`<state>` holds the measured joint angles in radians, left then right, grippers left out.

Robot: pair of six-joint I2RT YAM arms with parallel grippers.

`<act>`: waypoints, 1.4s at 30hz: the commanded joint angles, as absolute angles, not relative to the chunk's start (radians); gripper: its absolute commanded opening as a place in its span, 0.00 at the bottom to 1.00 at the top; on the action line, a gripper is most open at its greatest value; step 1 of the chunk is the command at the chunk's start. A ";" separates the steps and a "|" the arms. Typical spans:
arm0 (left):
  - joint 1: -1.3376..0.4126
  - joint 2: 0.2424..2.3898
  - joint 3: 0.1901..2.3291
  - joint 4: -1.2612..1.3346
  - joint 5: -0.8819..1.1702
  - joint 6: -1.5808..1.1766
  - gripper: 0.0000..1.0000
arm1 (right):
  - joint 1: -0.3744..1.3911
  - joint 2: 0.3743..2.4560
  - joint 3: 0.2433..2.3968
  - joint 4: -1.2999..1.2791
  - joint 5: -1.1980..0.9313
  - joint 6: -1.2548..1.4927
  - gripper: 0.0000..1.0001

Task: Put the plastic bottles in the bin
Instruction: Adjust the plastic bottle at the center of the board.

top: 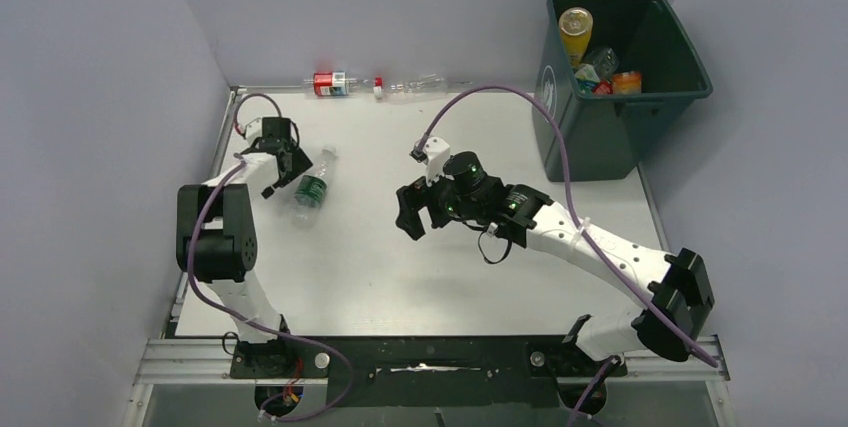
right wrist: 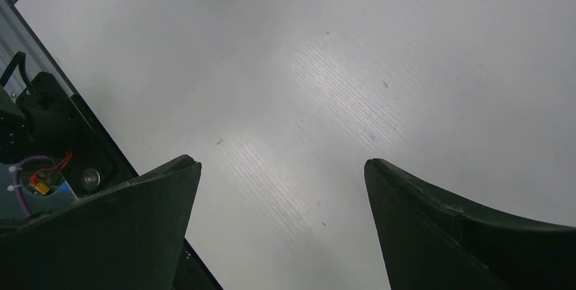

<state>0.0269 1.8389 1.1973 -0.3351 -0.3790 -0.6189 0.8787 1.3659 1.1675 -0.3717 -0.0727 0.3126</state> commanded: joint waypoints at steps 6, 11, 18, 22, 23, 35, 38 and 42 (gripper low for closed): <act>-0.035 1.640 0.980 -0.178 -0.256 -0.747 0.85 | 0.886 1.422 1.141 -0.263 -0.046 0.414 0.97; -0.065 1.547 0.874 -0.091 -0.168 -0.787 0.84 | 0.881 1.442 1.130 -0.244 -0.026 0.448 0.96; -0.141 1.468 0.769 -0.064 -0.148 -0.802 0.84 | 0.857 1.470 1.124 -0.239 -0.006 0.557 0.99; -0.155 1.432 0.709 -0.037 -0.117 -0.806 0.84 | 0.854 1.490 1.116 -0.214 0.005 0.625 0.98; -0.167 1.430 0.700 -0.031 -0.119 -0.806 0.84 | 0.852 1.498 1.121 -0.214 0.011 0.640 0.98; -0.227 1.459 0.717 -0.005 -0.141 -0.798 0.83 | 0.782 1.630 1.238 -0.322 0.029 0.715 0.98; -0.228 1.456 0.720 -0.009 -0.145 -0.789 0.83 | 0.782 1.693 1.288 -0.345 0.028 0.727 0.98; -0.229 1.446 0.709 -0.005 -0.149 -0.785 0.83 | 0.783 1.778 1.378 -0.451 0.091 0.735 0.98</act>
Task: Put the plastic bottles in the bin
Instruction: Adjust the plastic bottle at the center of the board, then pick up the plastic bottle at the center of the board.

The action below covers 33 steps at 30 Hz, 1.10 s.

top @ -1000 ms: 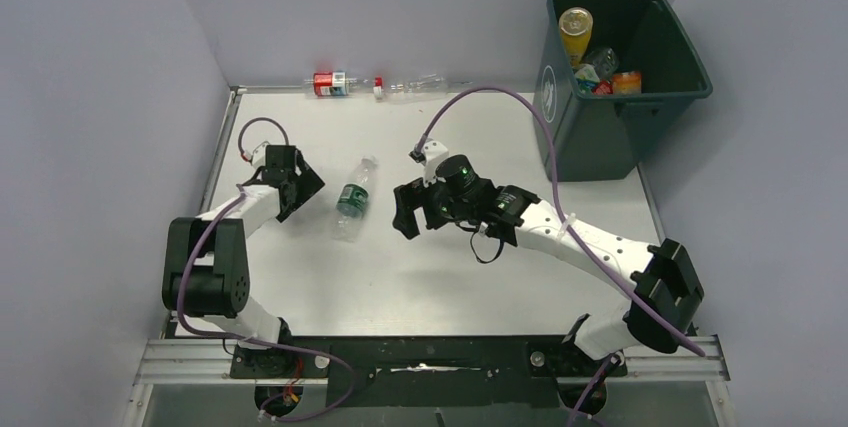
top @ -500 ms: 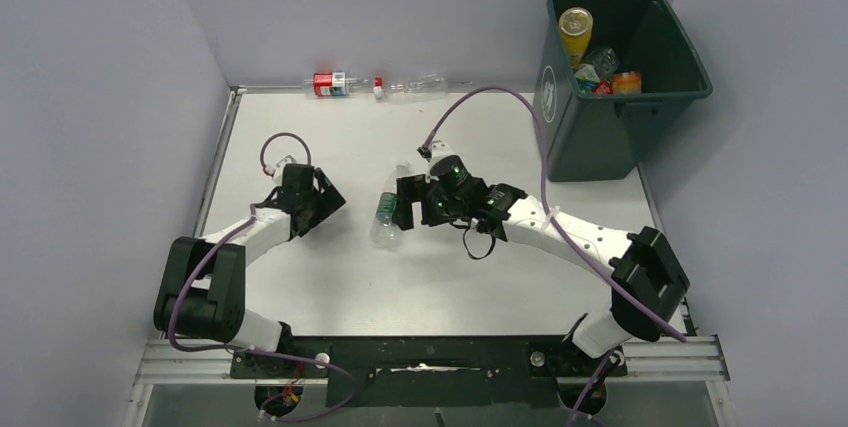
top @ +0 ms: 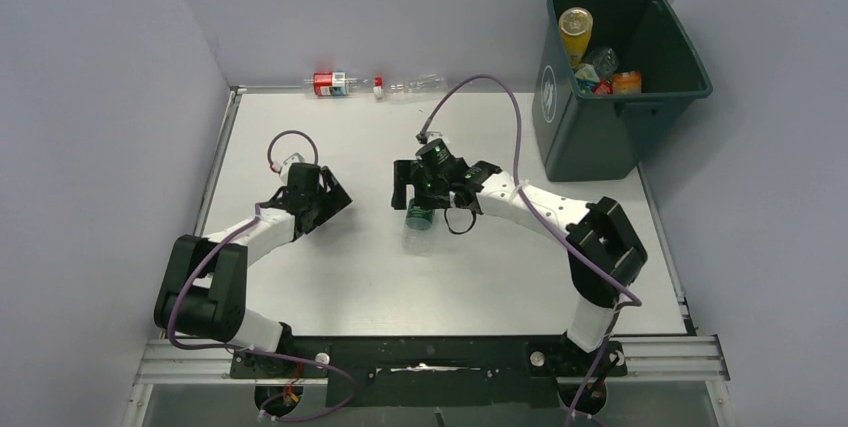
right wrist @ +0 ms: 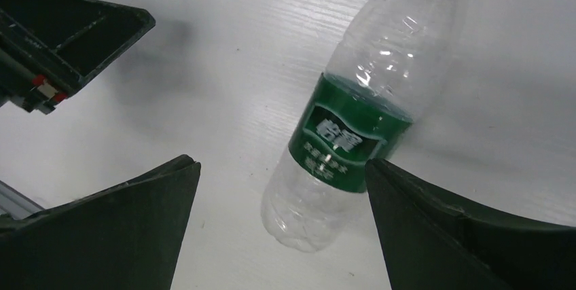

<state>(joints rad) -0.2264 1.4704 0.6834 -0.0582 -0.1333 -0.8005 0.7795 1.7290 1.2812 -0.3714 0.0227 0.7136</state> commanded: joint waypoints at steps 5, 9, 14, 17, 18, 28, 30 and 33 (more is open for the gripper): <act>-0.228 1.422 0.684 0.016 -0.140 -0.787 0.83 | 0.790 1.852 1.419 -0.577 0.213 0.720 0.98; -0.230 1.413 0.680 0.021 -0.127 -0.790 0.83 | 0.796 1.899 1.418 -0.626 0.272 0.708 0.98; -0.238 1.392 0.675 0.023 -0.120 -0.793 0.83 | 0.796 1.908 1.365 -0.606 0.285 0.699 0.99; -0.244 1.389 0.676 0.026 -0.115 -0.796 0.83 | 0.789 1.894 1.329 -0.588 0.278 0.692 0.92; -0.246 1.390 0.676 0.026 -0.113 -0.797 0.83 | 0.787 1.889 1.320 -0.584 0.277 0.691 0.87; -0.267 1.396 0.709 0.014 -0.112 -0.782 0.83 | 0.746 1.755 1.305 -0.586 0.295 0.644 0.62; -0.270 1.399 0.717 0.010 -0.112 -0.777 0.83 | 0.729 1.715 1.317 -0.601 0.304 0.627 0.63; -0.276 1.406 0.728 0.011 -0.111 -0.773 0.83 | 0.695 1.653 1.351 -0.627 0.309 0.590 0.63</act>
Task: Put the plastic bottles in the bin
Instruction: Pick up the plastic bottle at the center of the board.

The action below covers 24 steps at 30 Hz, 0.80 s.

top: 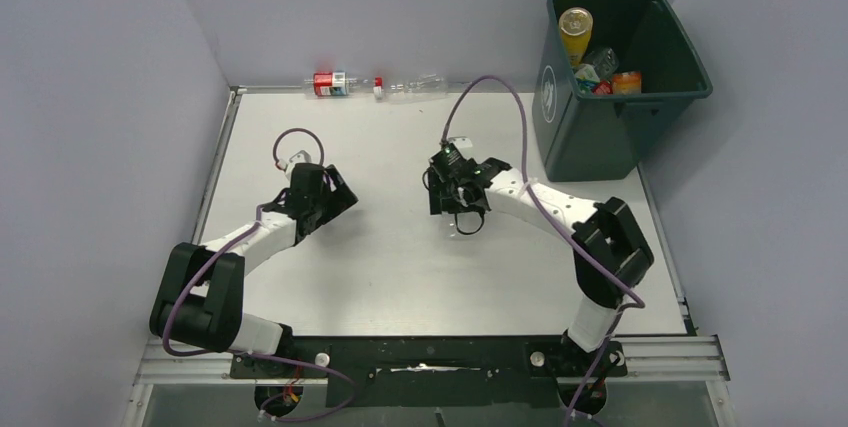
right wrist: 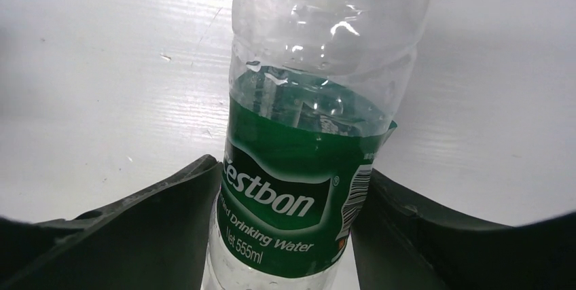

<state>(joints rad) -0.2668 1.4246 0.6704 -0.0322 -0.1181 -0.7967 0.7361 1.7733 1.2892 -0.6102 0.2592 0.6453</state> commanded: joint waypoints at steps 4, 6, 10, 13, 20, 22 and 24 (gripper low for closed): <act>-0.281 1.421 0.749 0.012 -0.107 -0.772 0.83 | 0.625 1.589 1.448 -0.669 0.310 0.527 0.63; -0.284 1.426 0.760 0.012 -0.105 -0.769 0.83 | 0.591 1.572 1.518 -0.697 0.309 0.493 0.63; -0.289 1.427 0.775 0.011 -0.097 -0.765 0.83 | 0.508 1.557 1.674 -0.745 0.294 0.435 0.63; -0.292 1.420 0.781 0.008 -0.088 -0.761 0.83 | 0.432 1.562 1.796 -0.761 0.262 0.410 0.63; -0.307 1.380 0.765 0.004 -0.080 -0.758 0.83 | 0.227 1.628 2.078 -0.775 0.149 0.383 0.64; -0.311 1.370 0.760 0.005 -0.077 -0.759 0.83 | 0.168 1.642 2.139 -0.768 0.099 0.389 0.64; -0.315 1.363 0.754 0.005 -0.078 -0.758 0.83 | 0.107 1.651 2.194 -0.762 0.061 0.397 0.64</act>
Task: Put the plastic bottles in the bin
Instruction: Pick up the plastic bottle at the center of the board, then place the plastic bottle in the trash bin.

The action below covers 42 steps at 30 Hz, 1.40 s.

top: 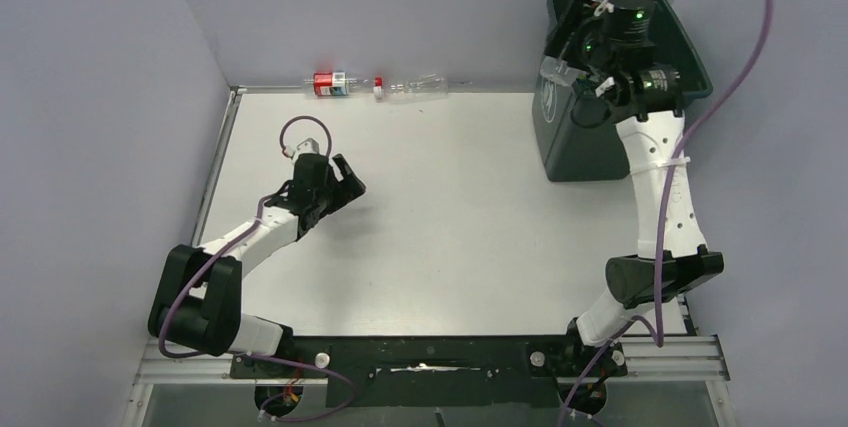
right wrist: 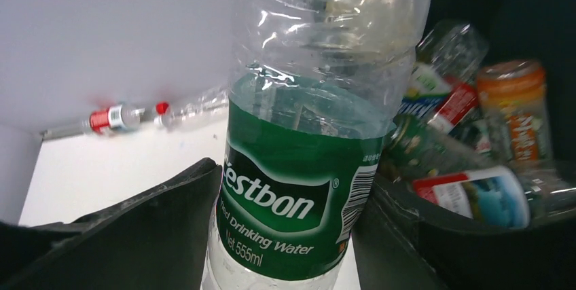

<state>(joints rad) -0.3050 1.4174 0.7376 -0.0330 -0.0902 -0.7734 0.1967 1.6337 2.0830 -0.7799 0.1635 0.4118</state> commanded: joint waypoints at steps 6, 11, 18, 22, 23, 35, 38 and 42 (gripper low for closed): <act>-0.328 1.374 0.769 0.009 -0.085 -0.762 0.83 | -0.059 1.651 2.207 -0.735 -0.054 0.405 0.64; -0.348 1.394 0.801 -0.017 -0.108 -0.757 0.83 | -0.189 1.640 2.133 -0.689 -0.152 0.418 0.64; -0.386 1.412 0.828 -0.049 -0.146 -0.753 0.83 | -0.263 1.649 2.077 -0.629 -0.212 0.422 0.66; -0.403 1.431 0.863 -0.078 -0.171 -0.749 0.83 | -0.268 1.680 2.101 -0.634 -0.226 0.421 0.82; -0.408 1.435 0.876 -0.085 -0.176 -0.747 0.83 | -0.268 1.682 2.101 -0.635 -0.224 0.418 0.87; -0.480 1.509 1.006 -0.176 -0.255 -0.728 0.83 | -0.287 1.527 2.025 -0.619 -0.239 0.406 0.99; -0.488 1.509 1.023 -0.181 -0.260 -0.720 0.83 | -0.287 1.430 1.915 -0.584 -0.296 0.420 0.98; -0.491 1.498 1.048 -0.178 -0.269 -0.680 0.84 | -0.285 1.270 1.713 -0.504 -0.403 0.444 0.98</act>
